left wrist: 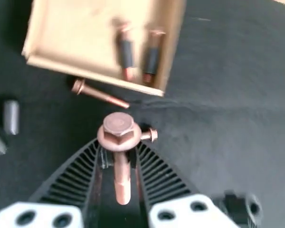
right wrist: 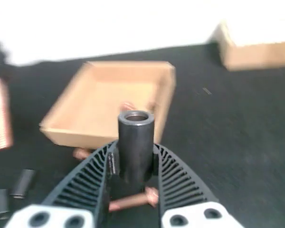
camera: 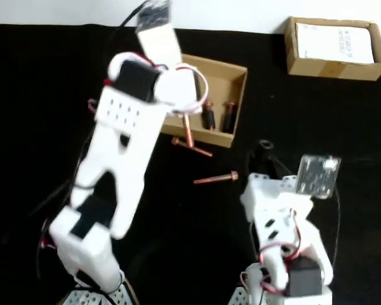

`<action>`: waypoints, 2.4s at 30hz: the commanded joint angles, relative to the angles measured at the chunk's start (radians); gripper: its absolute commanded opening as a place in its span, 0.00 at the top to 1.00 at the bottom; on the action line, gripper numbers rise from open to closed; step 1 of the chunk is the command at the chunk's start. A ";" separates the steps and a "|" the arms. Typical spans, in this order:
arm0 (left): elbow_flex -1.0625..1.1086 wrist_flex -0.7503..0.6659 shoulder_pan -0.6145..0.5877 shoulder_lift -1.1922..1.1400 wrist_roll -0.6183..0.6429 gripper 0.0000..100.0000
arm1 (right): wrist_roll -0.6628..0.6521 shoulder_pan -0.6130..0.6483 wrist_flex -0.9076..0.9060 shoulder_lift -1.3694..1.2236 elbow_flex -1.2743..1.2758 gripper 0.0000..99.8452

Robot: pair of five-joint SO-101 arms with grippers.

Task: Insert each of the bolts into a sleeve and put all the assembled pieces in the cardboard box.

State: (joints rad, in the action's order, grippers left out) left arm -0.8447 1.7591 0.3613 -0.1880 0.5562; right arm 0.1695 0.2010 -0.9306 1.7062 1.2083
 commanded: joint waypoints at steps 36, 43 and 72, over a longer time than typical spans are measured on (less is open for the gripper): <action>1.072 -1.000 0.237 0.760 -0.370 0.99 | -0.009 0.223 0.176 0.127 0.231 0.99; 1.106 -1.005 0.237 0.760 -0.367 0.99 | -0.009 0.222 0.176 0.127 0.231 0.99; 1.156 -0.988 0.338 0.812 -0.364 0.99 | -0.009 0.222 0.176 0.127 0.232 0.99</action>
State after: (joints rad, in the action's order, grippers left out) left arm 0.3153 0.7772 0.6728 0.5792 0.1926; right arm 0.1695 0.4235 -0.7802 1.8243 1.4400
